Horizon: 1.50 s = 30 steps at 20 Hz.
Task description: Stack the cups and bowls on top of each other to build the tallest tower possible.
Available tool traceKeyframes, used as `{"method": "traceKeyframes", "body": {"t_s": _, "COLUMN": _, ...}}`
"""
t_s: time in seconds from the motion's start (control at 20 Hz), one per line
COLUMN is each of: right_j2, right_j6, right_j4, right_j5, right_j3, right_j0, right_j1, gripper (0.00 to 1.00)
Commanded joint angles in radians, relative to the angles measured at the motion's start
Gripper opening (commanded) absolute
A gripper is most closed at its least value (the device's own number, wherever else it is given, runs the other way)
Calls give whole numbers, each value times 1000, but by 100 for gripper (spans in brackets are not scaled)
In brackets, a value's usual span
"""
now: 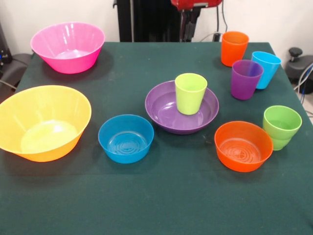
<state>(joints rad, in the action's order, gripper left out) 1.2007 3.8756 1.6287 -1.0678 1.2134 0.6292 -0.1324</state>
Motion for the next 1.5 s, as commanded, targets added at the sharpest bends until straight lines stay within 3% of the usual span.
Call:
{"method": "traceKeyframes", "body": {"t_s": 0.05, "right_j2": -91, "right_j6": 213, "right_j4": -26, "right_j5": 13, "right_j3": -32, "right_j0": -31, "right_j1": -16, "gripper": 0}}
{"method": "traceKeyframes", "body": {"t_s": 0.3, "right_j2": -85, "right_j6": 167, "right_j4": -27, "right_j5": 28, "right_j3": -47, "right_j0": -39, "right_j1": -26, "gripper": 0}}
{"method": "traceKeyframes", "body": {"t_s": 0.35, "right_j2": -85, "right_j6": 160, "right_j4": -28, "right_j5": 26, "right_j3": -49, "right_j0": -40, "right_j1": -26, "gripper": 100}}
{"method": "traceKeyframes", "body": {"t_s": 1.05, "right_j2": -110, "right_j6": 98, "right_j4": -42, "right_j5": 35, "right_j3": -51, "right_j0": -59, "right_j1": -9, "gripper": 100}}
{"method": "traceKeyframes", "body": {"t_s": 1.5, "right_j2": -145, "right_j6": 19, "right_j4": -67, "right_j5": 96, "right_j3": -65, "right_j0": -82, "right_j1": -46, "gripper": 100}}
